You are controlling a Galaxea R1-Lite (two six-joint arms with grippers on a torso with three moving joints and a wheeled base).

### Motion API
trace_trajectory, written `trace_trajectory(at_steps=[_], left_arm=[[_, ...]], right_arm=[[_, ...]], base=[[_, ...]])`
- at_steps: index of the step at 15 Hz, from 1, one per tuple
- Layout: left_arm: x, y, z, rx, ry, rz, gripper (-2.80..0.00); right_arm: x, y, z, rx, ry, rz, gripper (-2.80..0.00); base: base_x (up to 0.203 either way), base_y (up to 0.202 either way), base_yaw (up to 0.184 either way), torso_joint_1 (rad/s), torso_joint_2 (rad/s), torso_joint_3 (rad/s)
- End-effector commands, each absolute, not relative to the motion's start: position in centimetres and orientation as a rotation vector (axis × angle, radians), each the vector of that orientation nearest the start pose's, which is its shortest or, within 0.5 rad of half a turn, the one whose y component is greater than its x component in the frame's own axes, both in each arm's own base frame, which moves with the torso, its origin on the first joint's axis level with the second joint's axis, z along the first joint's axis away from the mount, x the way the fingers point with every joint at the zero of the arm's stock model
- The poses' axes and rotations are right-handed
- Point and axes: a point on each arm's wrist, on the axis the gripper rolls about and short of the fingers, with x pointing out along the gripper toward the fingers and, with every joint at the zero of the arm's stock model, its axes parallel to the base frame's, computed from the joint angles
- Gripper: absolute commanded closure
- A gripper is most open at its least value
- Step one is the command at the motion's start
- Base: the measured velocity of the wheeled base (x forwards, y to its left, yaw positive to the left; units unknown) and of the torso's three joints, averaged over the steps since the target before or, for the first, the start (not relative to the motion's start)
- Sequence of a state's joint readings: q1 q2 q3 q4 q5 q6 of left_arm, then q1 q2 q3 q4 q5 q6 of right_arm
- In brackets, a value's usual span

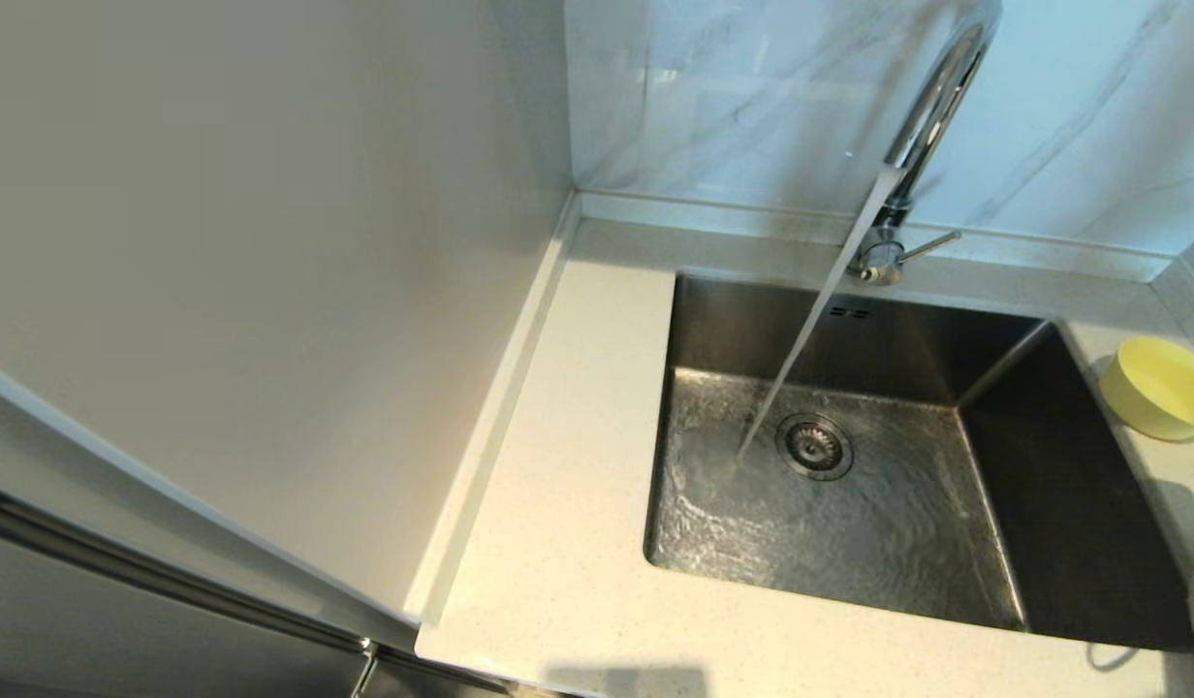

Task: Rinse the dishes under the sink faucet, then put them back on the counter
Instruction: Place the chopsticks on the table, then pick up the bowl

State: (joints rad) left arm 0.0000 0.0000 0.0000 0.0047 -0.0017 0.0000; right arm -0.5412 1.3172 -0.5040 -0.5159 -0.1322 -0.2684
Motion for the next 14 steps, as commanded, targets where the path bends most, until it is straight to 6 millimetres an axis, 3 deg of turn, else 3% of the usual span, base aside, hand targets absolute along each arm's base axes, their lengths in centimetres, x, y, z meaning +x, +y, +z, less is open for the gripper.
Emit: trace_trajectory(at_steps=[1, 6, 14], left_arm=[[-2.3, 0.0, 7.5, 0.000, 0.005, -0.002, 0.00], [-2.3, 0.0, 7.5, 0.000, 0.005, -0.002, 0.00], [-2.3, 0.0, 7.5, 0.000, 0.005, -0.002, 0.00]], right_arm=[[16.9, -9.3, 20.2, -0.250, 0.312, -0.566, -2.80], [20.2, -9.2, 25.0, -0.384, 0.269, -0.425, -2.80], [22.8, -10.0, 27.7, -0.161, 0.716, -0.329, -2.80]], base=[[0.000, 0.000, 0.000, 0.000, 0.00, 0.000], [0.000, 0.000, 0.000, 0.000, 0.00, 0.000], [0.000, 0.000, 0.000, 0.000, 0.00, 0.000]])
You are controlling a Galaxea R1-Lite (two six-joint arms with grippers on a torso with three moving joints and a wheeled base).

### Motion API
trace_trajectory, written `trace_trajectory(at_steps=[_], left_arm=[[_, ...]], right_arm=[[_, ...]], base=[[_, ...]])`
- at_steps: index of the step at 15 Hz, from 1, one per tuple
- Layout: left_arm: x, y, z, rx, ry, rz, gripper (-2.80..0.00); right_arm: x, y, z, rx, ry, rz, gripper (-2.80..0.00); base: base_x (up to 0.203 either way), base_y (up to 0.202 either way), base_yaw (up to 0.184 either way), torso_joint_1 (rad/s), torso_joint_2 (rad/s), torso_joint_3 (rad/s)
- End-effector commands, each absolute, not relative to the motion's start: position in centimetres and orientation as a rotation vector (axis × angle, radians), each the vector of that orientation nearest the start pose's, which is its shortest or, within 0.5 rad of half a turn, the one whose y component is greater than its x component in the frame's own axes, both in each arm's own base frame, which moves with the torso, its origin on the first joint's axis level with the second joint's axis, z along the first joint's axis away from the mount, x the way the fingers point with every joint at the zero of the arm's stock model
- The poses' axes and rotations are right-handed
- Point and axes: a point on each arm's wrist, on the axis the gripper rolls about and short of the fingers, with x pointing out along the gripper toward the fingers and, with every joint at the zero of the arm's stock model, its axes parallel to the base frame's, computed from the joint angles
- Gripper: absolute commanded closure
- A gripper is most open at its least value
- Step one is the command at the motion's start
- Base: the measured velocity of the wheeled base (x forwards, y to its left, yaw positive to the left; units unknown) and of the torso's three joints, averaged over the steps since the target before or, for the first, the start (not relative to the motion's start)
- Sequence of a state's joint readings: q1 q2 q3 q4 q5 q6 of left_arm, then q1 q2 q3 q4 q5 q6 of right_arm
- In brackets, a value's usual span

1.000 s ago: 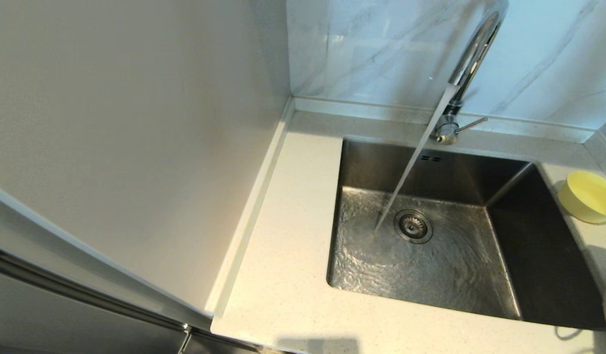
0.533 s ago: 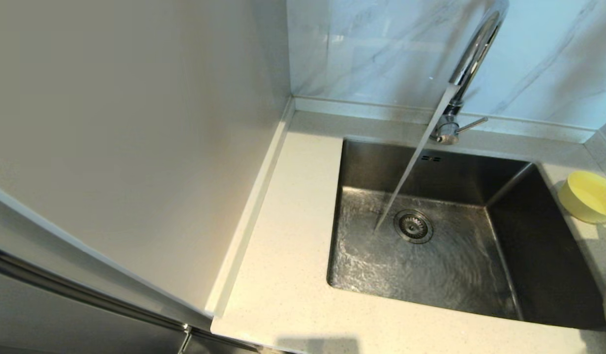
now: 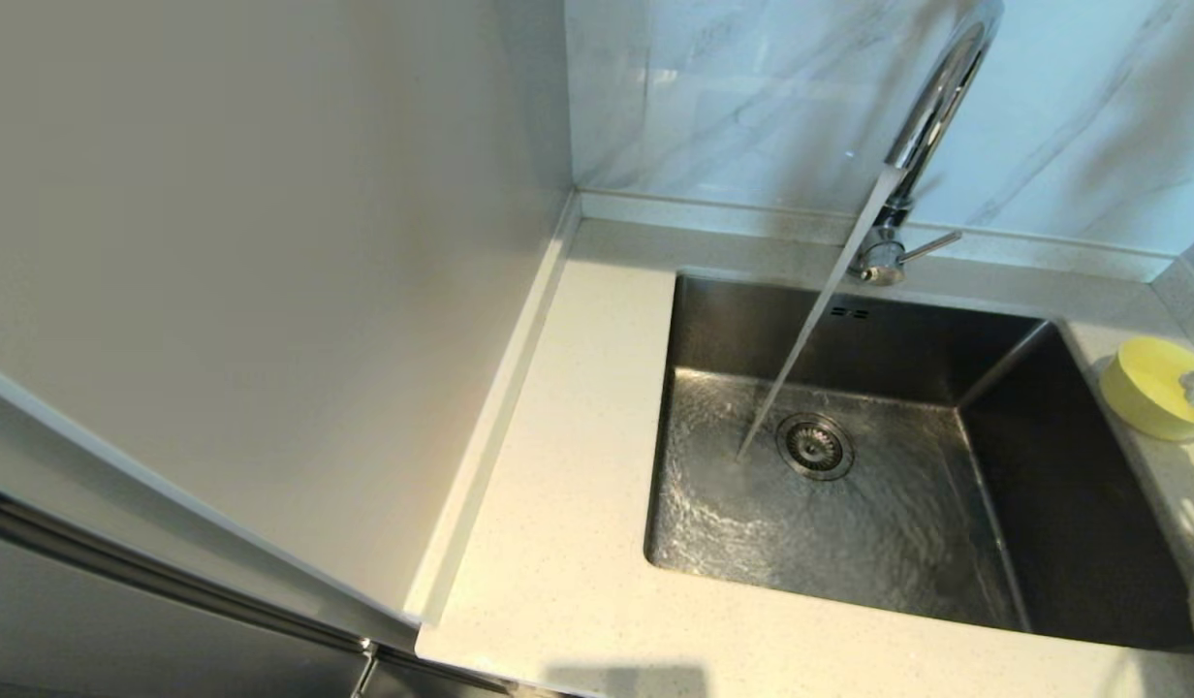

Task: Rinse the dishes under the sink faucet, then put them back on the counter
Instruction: Pick up the bowl

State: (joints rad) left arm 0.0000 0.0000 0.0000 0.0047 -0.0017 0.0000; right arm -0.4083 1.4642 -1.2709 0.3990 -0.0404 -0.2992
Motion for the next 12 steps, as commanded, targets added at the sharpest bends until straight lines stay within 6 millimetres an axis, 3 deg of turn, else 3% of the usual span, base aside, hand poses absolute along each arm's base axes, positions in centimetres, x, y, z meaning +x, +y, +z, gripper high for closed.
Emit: trace_trajectory(at_steps=[1, 5, 12], left_arm=[[-2.3, 0.0, 7.5, 0.000, 0.005, -0.002, 0.00], [-2.3, 0.0, 7.5, 0.000, 0.005, -0.002, 0.00], [-2.3, 0.0, 7.5, 0.000, 0.005, -0.002, 0.00]], right_arm=[[23.8, -10.4, 27.4, -0.140, 0.739, -0.327, -2.80], [27.9, -12.1, 25.3, -0.084, 0.748, -0.343, -2.80], [31.8, -12.7, 22.2, -0.060, 0.738, -0.315, -2.80]], base=[[0.000, 0.000, 0.000, 0.000, 0.00, 0.000], [0.000, 0.000, 0.000, 0.000, 0.00, 0.000], [0.000, 0.000, 0.000, 0.000, 0.00, 0.000]])
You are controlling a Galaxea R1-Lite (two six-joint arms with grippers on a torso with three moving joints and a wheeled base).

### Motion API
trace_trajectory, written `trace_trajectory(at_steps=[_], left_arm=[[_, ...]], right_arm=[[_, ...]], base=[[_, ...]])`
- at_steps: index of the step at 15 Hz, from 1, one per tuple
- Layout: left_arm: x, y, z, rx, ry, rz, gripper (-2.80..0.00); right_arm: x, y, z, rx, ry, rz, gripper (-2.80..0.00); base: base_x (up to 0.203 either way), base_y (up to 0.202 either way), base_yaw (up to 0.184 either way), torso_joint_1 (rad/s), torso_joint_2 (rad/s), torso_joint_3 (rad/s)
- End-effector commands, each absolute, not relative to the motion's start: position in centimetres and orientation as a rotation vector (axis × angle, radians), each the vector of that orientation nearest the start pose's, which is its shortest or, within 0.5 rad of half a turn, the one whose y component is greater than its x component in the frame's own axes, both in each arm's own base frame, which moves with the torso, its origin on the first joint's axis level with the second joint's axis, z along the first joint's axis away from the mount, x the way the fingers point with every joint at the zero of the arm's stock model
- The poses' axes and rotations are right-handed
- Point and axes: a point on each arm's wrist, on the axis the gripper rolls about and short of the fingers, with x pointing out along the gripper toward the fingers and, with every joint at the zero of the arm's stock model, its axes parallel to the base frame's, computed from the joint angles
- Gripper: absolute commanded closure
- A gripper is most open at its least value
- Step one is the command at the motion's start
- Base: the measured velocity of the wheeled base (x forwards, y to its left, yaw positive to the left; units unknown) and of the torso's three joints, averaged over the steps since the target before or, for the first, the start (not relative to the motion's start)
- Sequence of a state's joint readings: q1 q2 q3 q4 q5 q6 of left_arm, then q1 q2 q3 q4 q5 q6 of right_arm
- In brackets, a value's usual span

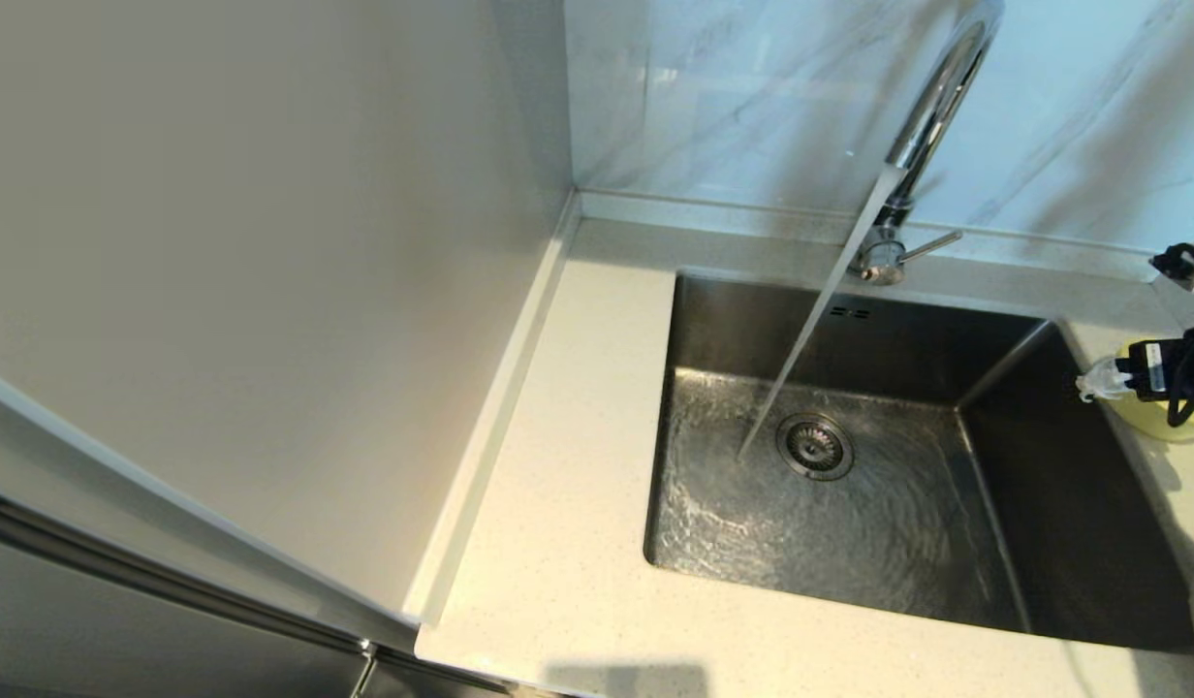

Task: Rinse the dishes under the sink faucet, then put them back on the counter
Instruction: Pick up the bowl

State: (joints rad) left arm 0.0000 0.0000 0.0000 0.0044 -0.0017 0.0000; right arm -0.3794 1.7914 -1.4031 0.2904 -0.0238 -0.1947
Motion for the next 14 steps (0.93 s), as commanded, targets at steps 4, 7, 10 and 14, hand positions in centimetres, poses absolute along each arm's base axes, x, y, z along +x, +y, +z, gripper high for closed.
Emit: trace_trajectory(at_steps=[4, 7, 10, 14], left_arm=[[-2.3, 0.0, 7.5, 0.000, 0.005, -0.002, 0.00], [-2.3, 0.0, 7.5, 0.000, 0.005, -0.002, 0.00], [-2.3, 0.0, 7.5, 0.000, 0.005, -0.002, 0.00], [-2.3, 0.0, 7.5, 0.000, 0.005, -0.002, 0.00]], right_arm=[[33.5, -13.4, 20.7, -0.020, 0.731, -0.335, -2.80], [34.5, -13.8, 20.3, -0.020, 0.718, -0.355, -2.80], [34.8, -14.0, 20.5, 0.030, 0.693, -0.381, -2.80], [35.0, -14.2, 20.4, 0.018, 0.700, -0.429, 0.00]], base=[[0.000, 0.000, 0.000, 0.000, 0.00, 0.000], [0.000, 0.000, 0.000, 0.000, 0.00, 0.000], [0.000, 0.000, 0.000, 0.000, 0.00, 0.000], [0.000, 0.000, 0.000, 0.000, 0.00, 0.000]])
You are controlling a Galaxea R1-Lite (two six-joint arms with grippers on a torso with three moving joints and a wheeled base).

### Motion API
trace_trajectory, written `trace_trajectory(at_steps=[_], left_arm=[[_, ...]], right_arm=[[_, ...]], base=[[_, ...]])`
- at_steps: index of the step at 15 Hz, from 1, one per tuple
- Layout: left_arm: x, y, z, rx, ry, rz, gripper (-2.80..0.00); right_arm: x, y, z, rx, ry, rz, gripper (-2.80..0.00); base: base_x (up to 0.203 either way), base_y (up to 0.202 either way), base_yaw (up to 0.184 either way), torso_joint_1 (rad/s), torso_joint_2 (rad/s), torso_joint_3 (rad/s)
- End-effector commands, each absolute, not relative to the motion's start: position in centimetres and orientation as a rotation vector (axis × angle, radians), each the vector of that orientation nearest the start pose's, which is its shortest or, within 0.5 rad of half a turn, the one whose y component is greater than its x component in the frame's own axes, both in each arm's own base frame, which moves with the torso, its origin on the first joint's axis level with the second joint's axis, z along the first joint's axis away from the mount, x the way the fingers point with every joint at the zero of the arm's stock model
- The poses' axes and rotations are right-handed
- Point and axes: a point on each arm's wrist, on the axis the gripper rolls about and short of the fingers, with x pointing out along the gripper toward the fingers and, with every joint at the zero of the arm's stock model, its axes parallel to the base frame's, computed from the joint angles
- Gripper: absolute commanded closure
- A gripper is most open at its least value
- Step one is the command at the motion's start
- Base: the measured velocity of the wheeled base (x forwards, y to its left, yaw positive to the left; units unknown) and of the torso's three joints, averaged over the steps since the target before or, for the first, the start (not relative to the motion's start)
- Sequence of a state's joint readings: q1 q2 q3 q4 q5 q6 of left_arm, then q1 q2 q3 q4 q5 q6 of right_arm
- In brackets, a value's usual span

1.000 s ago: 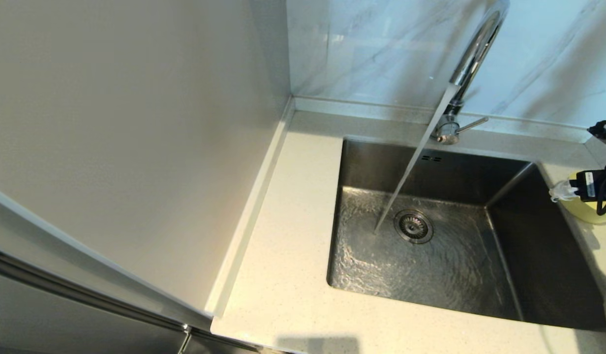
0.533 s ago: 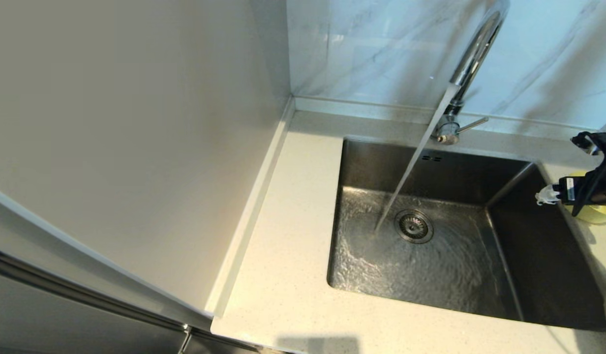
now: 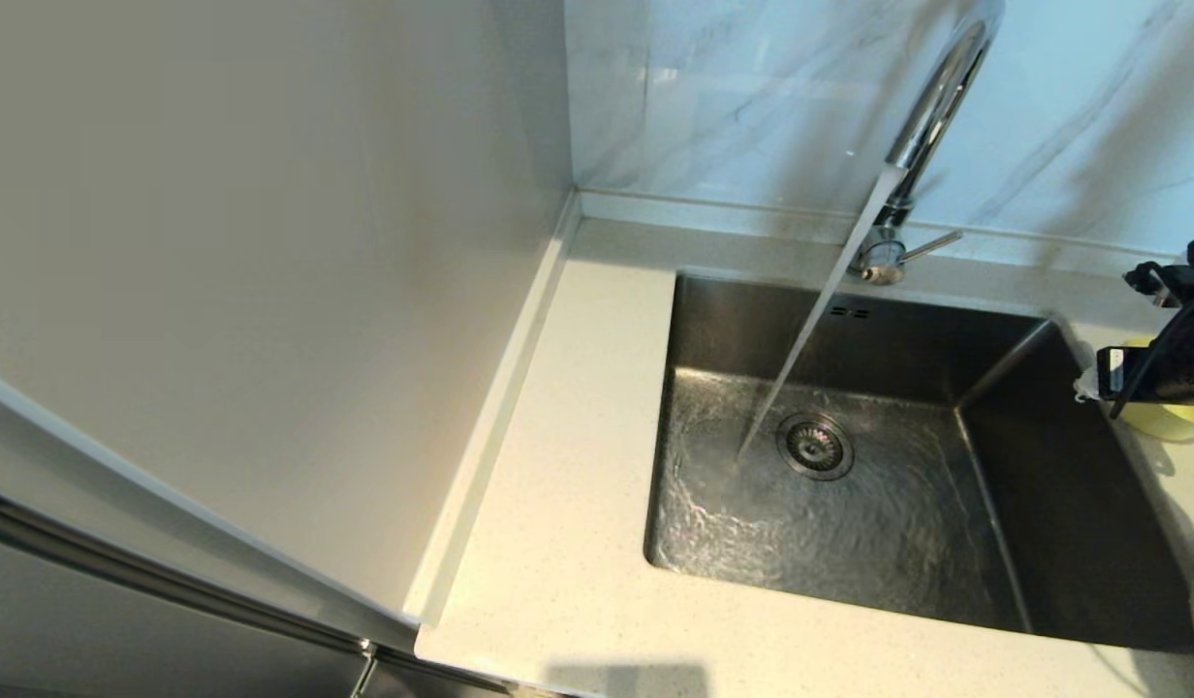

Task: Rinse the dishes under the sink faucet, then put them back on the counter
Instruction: Pick up the bowl, then rinse the bowl

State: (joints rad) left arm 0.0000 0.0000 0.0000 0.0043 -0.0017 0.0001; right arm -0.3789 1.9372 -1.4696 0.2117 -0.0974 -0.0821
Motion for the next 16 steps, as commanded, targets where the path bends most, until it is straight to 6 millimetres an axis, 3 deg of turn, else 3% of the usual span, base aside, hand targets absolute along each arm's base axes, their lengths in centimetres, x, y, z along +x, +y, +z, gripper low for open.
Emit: trace_trajectory(at_steps=[1, 4, 7, 9, 12, 16], left_arm=[[-2.3, 0.0, 7.5, 0.000, 0.005, -0.002, 0.00], [-2.3, 0.0, 7.5, 0.000, 0.005, -0.002, 0.00], [-2.3, 0.0, 7.5, 0.000, 0.005, -0.002, 0.00], [-2.3, 0.0, 7.5, 0.000, 0.005, -0.002, 0.00], [-2.3, 0.0, 7.5, 0.000, 0.005, -0.002, 0.00], [-2.3, 0.0, 7.5, 0.000, 0.005, -0.002, 0.00]], right_arm=[[34.9, -14.1, 20.4, 0.018, 0.701, -0.429, 0.00], [33.9, -13.7, 21.7, 0.016, 0.670, -0.433, 0.00], [31.0, -12.1, 24.2, 0.008, 0.612, -0.420, 0.00], [28.7, -10.0, 25.1, -0.003, 0.595, -0.382, 0.00], [26.1, -4.6, 25.6, 0.059, 0.562, -0.169, 0.00], [24.2, 3.7, 26.5, 0.320, 0.493, 0.196, 0.00]], base=[[0.000, 0.000, 0.000, 0.000, 0.00, 0.000], [0.000, 0.000, 0.000, 0.000, 0.00, 0.000], [0.000, 0.000, 0.000, 0.000, 0.00, 0.000], [0.000, 0.000, 0.000, 0.000, 0.00, 0.000], [0.000, 0.000, 0.000, 0.000, 0.00, 0.000], [0.000, 0.000, 0.000, 0.000, 0.00, 0.000]])
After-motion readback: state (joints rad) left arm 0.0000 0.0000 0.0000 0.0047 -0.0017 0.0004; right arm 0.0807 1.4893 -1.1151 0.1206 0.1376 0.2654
